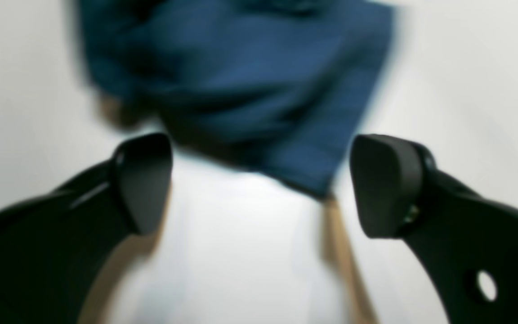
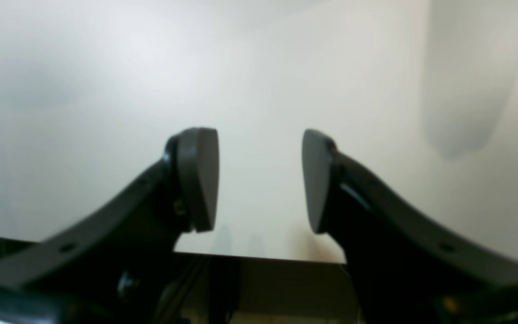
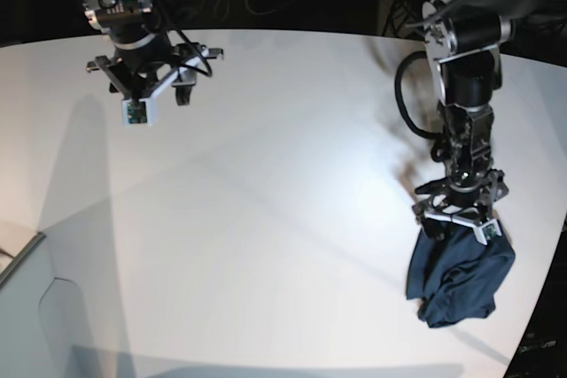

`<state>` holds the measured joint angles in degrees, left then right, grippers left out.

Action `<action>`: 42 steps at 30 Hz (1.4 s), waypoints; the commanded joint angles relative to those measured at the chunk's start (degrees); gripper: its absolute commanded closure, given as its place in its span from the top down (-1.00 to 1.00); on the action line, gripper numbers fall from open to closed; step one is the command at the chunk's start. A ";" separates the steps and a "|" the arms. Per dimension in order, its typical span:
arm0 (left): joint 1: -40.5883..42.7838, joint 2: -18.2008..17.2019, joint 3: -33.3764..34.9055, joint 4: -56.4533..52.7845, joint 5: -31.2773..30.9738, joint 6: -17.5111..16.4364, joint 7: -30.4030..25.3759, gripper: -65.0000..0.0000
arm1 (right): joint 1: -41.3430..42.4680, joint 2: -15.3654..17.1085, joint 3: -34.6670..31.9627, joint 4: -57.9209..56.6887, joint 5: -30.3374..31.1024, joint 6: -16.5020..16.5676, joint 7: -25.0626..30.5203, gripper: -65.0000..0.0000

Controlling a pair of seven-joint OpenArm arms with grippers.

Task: Layout the t-shirt on the table in an organized manner, then fold the t-shirt properly
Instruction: 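Move the left gripper over the crumpled navy t-shirt and grasp it, then drag the grasped t-shirt with the left gripper toward the table center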

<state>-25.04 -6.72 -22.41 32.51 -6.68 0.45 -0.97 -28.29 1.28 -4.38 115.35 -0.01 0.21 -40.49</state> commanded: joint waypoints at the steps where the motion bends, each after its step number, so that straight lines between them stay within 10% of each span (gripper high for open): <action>1: -3.31 -0.09 -0.40 -1.52 0.04 -0.58 -2.50 0.97 | 0.03 0.00 -0.06 0.91 0.05 0.10 1.33 -0.07; 25: -12.98 -0.80 4.79 -18.67 0.22 -0.58 -9.88 0.97 | 0.12 0.00 -0.06 0.91 0.05 0.10 1.33 -0.07; 37: -13.07 -1.32 5.32 -18.67 0.04 -0.14 -10.06 -0.96 | 0.12 0.00 -0.06 0.83 0.05 0.10 1.33 -0.07; 42: -13.07 -1.85 1.10 -18.67 -2.69 -0.14 -10.15 -1.00 | 0.03 0.00 -0.06 0.83 0.05 0.10 1.33 -0.07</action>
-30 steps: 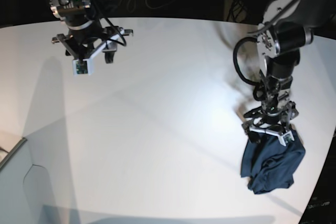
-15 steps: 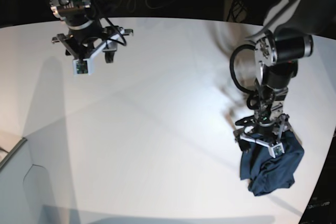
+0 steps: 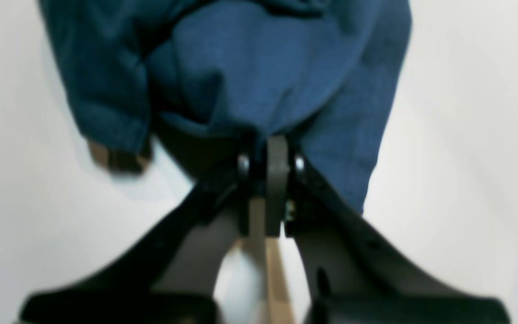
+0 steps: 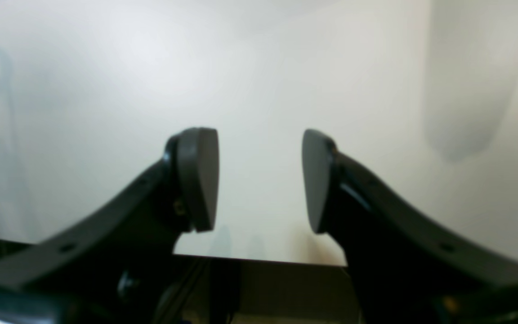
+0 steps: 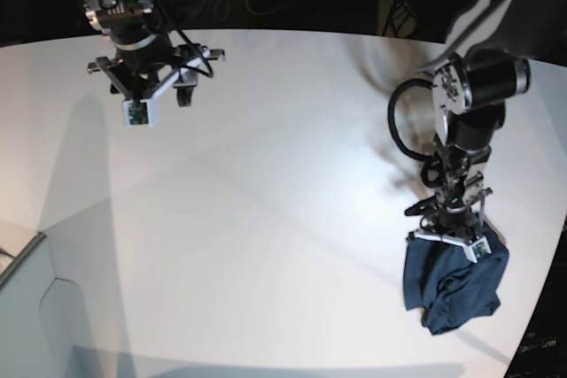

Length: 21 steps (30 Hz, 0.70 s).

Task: Layout the t-shirt on the table in an organized manner, then fold the t-shirt properly
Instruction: 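Drag the grasped t-shirt with the left gripper toward the table center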

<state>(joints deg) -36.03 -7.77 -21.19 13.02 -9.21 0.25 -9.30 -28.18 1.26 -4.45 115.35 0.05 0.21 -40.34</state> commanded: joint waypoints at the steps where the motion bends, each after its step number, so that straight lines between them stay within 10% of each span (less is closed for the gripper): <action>1: -1.99 -1.33 -0.66 0.83 -0.59 0.06 -1.73 -0.99 | -0.08 0.02 0.01 0.83 -0.01 0.10 1.17 -0.07; 12: 9.97 3.51 -1.01 15.60 -2.61 -0.47 -1.03 -0.99 | 0.01 0.02 0.01 0.83 -0.01 0.10 1.08 -0.07; 21: 30.19 14.06 5.50 57.36 -2.61 -0.47 17.61 -0.99 | 1.77 0.46 0.10 0.83 -0.01 0.10 1.08 -0.07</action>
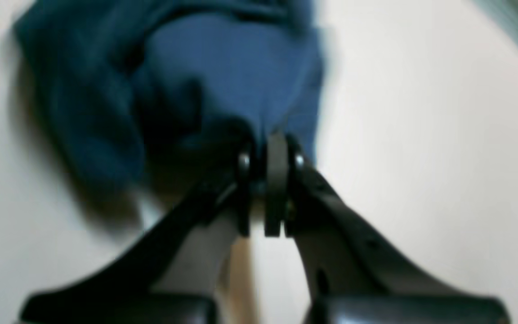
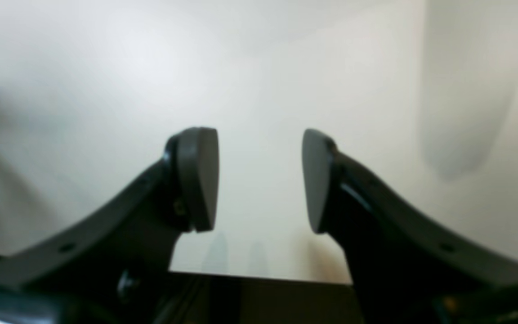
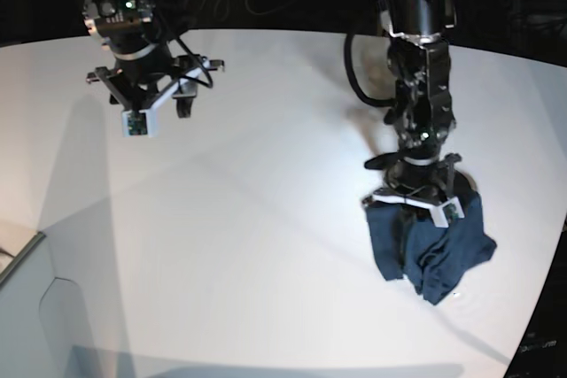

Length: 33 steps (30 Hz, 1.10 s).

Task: Layout the t-shirt on the table in an organized manner, then fold the t-shirt properly
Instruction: 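Drag the grasped t-shirt with the left gripper toward the table center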

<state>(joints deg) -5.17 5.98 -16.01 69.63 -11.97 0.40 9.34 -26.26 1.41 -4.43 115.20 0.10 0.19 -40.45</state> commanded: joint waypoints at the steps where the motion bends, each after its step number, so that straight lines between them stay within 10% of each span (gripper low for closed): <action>1: 1.43 0.84 2.52 3.91 0.14 -0.62 -0.24 -0.99 | -0.16 0.66 0.07 0.98 -0.05 0.12 1.19 -0.07; 14: 9.26 1.01 20.54 22.37 0.14 -0.62 0.72 -0.93 | 0.99 1.45 0.16 0.98 -0.05 0.12 1.19 -0.07; 23: 7.85 -2.68 28.27 25.98 0.05 -0.62 2.22 0.56 | 0.72 1.45 0.16 0.98 -0.05 0.12 1.19 -0.07; 33: 6.53 -4.26 16.14 17.89 0.14 -0.54 2.48 0.63 | 0.72 1.36 0.16 0.98 -0.05 0.12 1.19 -0.07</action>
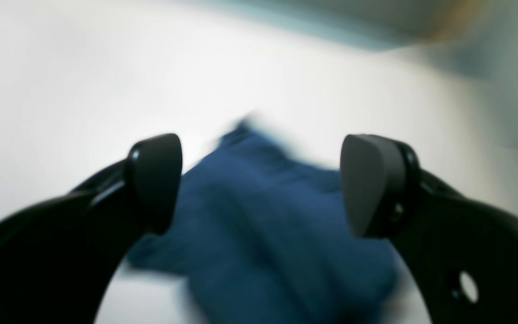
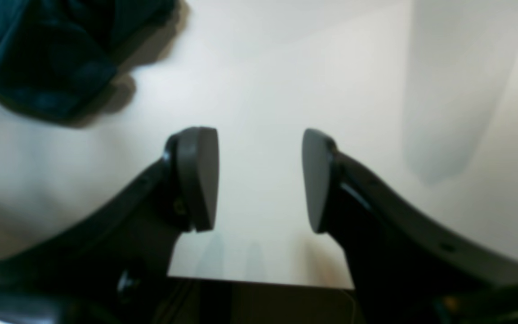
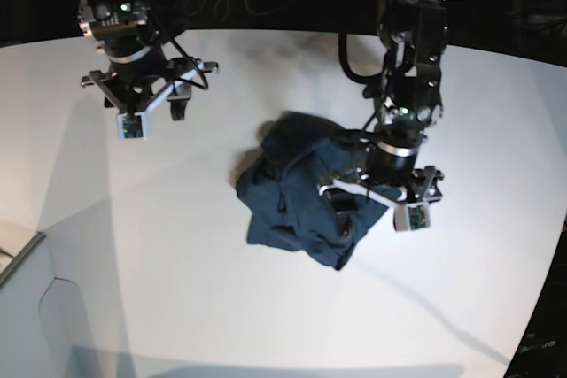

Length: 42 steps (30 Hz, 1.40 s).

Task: Layout the t-shirt on the table in an organized manner, then fold the t-shirt properly
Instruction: 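Drag the grasped t-shirt with the left gripper toward the table center, then lift the t-shirt high with the left gripper and swing it to spread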

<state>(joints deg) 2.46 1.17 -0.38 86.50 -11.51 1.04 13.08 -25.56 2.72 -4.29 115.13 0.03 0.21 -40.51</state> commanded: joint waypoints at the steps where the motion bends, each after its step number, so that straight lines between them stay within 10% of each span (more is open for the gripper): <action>1: -1.62 0.54 -0.72 -0.83 -0.32 -1.17 -1.17 0.63 | 0.02 0.05 0.03 1.04 0.01 0.10 1.26 -0.07; 10: -5.93 0.11 -12.32 -16.21 0.21 -1.26 -1.43 0.63 | 0.20 -0.04 0.03 1.04 0.01 0.10 1.26 -0.07; 28: -12.17 -1.21 -12.76 -32.21 -0.40 -1.35 -1.52 0.59 | 0.20 -0.13 0.03 0.78 0.01 0.10 1.26 -0.07; 37: -12.26 -1.21 -8.98 -32.30 -0.40 -1.43 -1.43 -0.89 | 0.20 -0.13 0.03 0.78 0.01 0.10 1.26 -0.07; 42: -10.85 -1.21 -8.98 -25.80 -0.40 -1.43 -0.99 -0.99 | 0.20 -0.13 0.03 0.78 0.01 0.10 1.26 -0.07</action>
<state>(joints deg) -7.01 0.03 -9.32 59.20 -11.90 -0.10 13.80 -25.43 2.50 -4.29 115.02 0.08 0.21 -40.51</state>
